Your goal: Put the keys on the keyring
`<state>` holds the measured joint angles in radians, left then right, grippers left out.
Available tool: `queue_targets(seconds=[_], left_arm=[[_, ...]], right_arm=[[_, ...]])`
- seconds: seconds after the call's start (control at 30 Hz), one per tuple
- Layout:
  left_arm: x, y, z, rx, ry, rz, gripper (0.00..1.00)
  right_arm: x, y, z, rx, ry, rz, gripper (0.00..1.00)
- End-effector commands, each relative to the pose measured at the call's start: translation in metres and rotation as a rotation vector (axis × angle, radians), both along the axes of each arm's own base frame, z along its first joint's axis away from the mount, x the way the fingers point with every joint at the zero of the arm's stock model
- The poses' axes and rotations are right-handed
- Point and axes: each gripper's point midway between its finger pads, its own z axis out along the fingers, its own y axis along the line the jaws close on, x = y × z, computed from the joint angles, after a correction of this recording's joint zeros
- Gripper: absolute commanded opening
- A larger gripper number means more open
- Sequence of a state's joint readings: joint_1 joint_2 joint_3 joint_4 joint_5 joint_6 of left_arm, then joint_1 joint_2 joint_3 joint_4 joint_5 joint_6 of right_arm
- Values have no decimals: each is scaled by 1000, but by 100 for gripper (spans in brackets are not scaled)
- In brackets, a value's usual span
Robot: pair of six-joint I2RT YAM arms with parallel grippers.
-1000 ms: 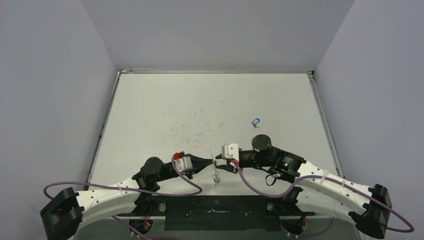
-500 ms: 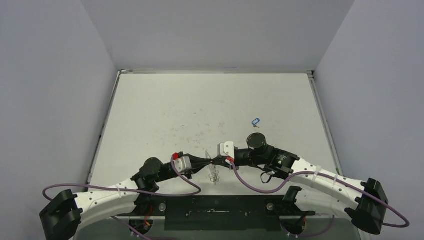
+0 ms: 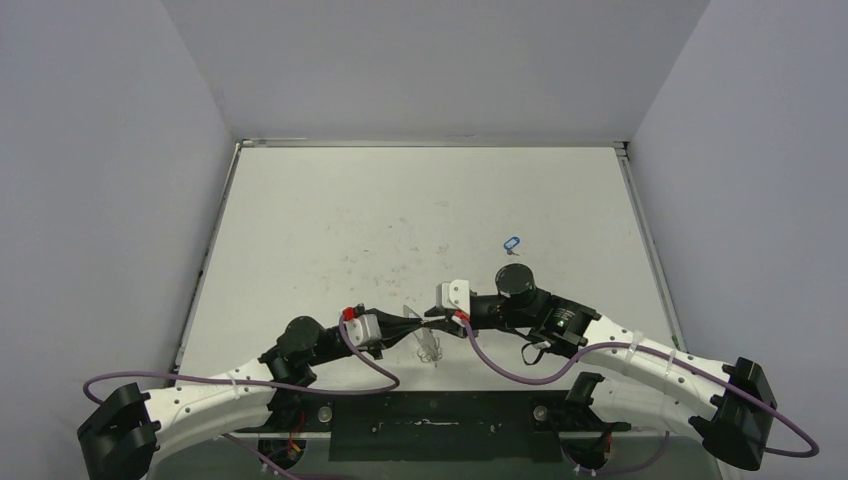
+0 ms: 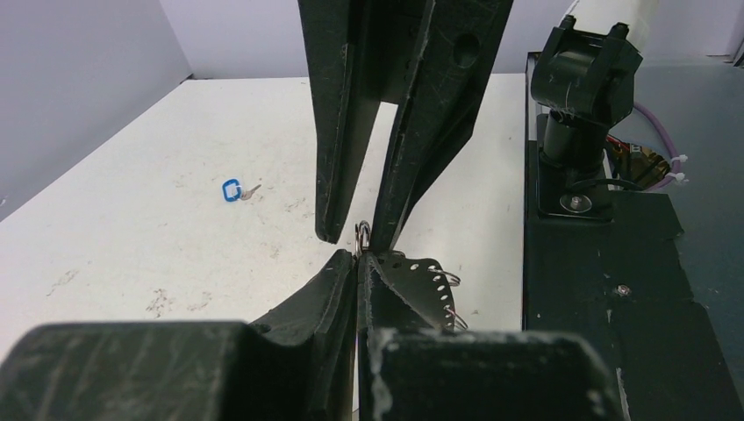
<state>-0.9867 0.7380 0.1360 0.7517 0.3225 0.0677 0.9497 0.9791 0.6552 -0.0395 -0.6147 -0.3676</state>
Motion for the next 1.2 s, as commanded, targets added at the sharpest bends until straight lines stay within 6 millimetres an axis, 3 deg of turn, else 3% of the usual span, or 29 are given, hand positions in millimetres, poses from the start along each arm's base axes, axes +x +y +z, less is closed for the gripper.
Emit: queue_targets(seconds=[0.0,0.13,0.3,0.43,0.57,0.87,1.17], left_arm=[[-2,-1,27,-71,-57,-11,0],[-1,-1,25,-63,-57,-6,0],[2,1,25,-57,-57,15,0],[7,6,18,9,-80,48,23],[13,11,10,73,-91,85,31],[14,8,10,127,-100,74,32],[9,-8,19,111,-91,3,31]], right_arm=[[5,6,26,88,-48,1,16],[2,5,29,104,-51,15,0],[1,3,30,86,-31,17,0],[4,1,19,-32,41,-7,0],[11,-3,8,-166,130,-67,0],[17,-14,4,-355,215,-142,0],[7,-5,18,-345,245,-106,0]])
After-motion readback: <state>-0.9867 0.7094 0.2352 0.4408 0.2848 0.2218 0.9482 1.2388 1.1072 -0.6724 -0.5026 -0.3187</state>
